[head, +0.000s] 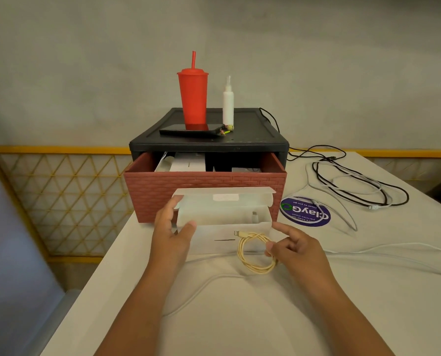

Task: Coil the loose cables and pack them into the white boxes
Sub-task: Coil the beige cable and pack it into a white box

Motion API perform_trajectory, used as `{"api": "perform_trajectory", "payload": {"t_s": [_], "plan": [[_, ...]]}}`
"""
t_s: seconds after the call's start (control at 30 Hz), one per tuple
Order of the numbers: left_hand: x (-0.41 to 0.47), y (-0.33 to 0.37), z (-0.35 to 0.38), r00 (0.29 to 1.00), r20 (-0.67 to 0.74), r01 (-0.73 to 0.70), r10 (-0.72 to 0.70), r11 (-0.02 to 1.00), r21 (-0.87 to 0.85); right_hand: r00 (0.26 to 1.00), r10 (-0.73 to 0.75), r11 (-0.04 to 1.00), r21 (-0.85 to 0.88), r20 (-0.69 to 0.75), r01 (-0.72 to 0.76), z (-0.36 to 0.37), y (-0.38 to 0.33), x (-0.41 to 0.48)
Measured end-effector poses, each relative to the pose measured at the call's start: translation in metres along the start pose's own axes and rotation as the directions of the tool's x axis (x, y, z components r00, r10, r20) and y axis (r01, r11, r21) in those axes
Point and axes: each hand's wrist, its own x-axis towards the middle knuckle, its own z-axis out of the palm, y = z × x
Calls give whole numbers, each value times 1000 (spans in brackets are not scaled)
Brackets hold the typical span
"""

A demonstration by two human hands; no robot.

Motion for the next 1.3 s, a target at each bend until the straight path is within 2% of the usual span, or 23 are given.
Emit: {"api": "perform_trajectory", "payload": {"t_s": [0.23, 0.37, 0.43, 0.5, 0.6, 0.67, 0.77, 0.87, 0.93, 1.0, 1.07, 1.13, 1.23, 1.3], "plan": [[-7, 2, 7, 995, 93, -47, 45, 999, 20, 978, -203, 978, -47, -48, 201, 2, -14, -16], [-15, -1, 19, 983, 147, -108, 108, 994, -4, 919, -372, 927, -89, -131, 363, 7, -14, -18], [-19, -3, 24, 976, 172, -137, 130, 990, 29, 821, -543, 833, -241, -179, 498, 12, -15, -17], [-21, -5, 26, 970, 191, -168, 151, 983, 77, 661, -732, 652, -448, -163, 612, 19, -14, -15], [-20, -6, 24, 958, 194, -239, 210, 961, 139, 421, -905, 382, -564, -67, 732, 27, -10, -9], [-20, -5, 23, 955, 187, -262, 231, 951, 163, 343, -939, 282, -606, -16, 744, 30, -9, -4], [-20, -3, 23, 957, 190, -252, 219, 953, 170, 298, -954, 202, -645, 43, 737, 33, -9, 6], [-20, -3, 22, 955, 201, -257, 220, 950, 178, 337, -932, 145, -715, 134, 684, 35, -3, 19], [-19, -2, 20, 954, 204, -258, 221, 949, 182, 416, -891, 135, -769, 182, 625, 37, 0, 26], [-19, -2, 19, 954, 214, -251, 209, 949, 191, 505, -842, 171, -793, 191, 585, 38, 0, 31], [-18, -1, 18, 947, 232, -270, 221, 939, 211, 593, -784, 244, -788, 184, 565, 39, 0, 33], [-18, -1, 18, 939, 248, -293, 236, 929, 226, 690, -707, 362, -757, 158, 544, 38, -2, 33], [-18, 0, 18, 937, 259, -295, 234, 927, 232, 845, -521, 516, -745, 119, 423, 37, -5, 32], [-18, 1, 19, 936, 263, -298, 234, 924, 240, 903, -420, 597, -721, 92, 351, 35, -6, 32]]}}
